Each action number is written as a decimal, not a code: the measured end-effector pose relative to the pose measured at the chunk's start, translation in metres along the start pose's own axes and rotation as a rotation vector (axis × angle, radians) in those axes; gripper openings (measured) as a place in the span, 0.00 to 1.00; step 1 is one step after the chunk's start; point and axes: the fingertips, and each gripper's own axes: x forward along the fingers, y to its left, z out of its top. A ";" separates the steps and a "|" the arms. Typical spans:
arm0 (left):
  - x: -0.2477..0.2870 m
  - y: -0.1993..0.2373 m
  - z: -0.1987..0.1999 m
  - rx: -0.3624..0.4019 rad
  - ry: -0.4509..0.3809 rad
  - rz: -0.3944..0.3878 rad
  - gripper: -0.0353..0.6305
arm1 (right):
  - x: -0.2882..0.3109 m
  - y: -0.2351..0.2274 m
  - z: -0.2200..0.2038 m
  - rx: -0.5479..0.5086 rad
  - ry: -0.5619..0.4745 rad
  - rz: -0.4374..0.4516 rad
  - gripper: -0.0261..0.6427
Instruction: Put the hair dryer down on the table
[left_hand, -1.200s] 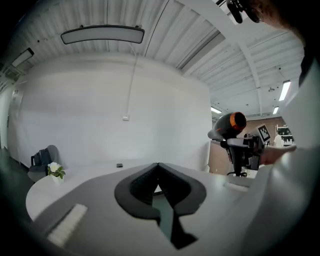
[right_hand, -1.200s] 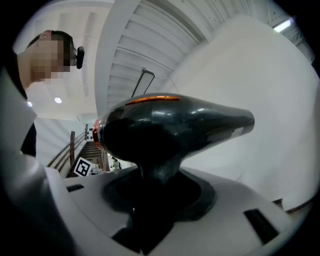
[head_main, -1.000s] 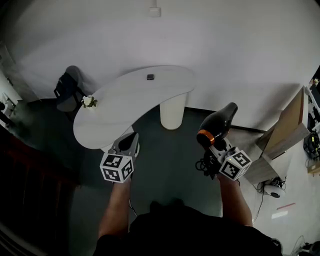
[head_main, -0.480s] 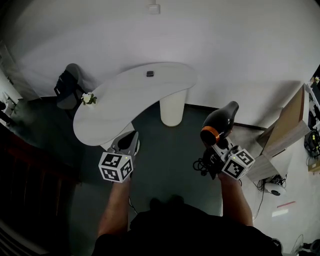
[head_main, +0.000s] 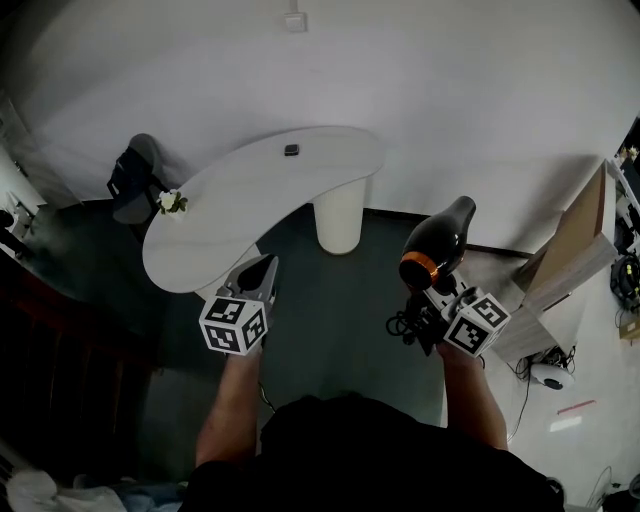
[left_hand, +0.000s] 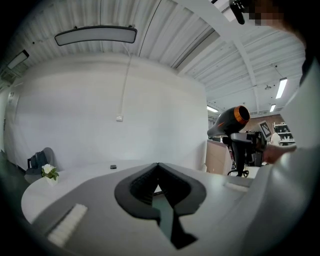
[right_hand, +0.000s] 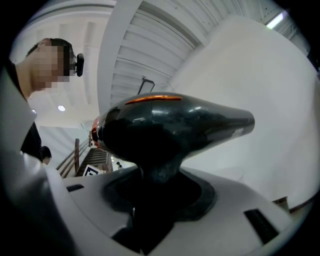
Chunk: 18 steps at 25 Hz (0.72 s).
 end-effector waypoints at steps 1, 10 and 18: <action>0.001 -0.002 0.001 0.002 0.001 0.001 0.07 | -0.002 -0.002 0.001 0.006 -0.003 0.000 0.29; 0.023 -0.003 -0.006 -0.018 0.018 -0.002 0.07 | 0.000 -0.022 -0.003 0.018 0.022 0.003 0.29; 0.077 0.059 -0.017 -0.060 0.030 -0.019 0.07 | 0.055 -0.070 -0.002 0.017 0.028 -0.047 0.29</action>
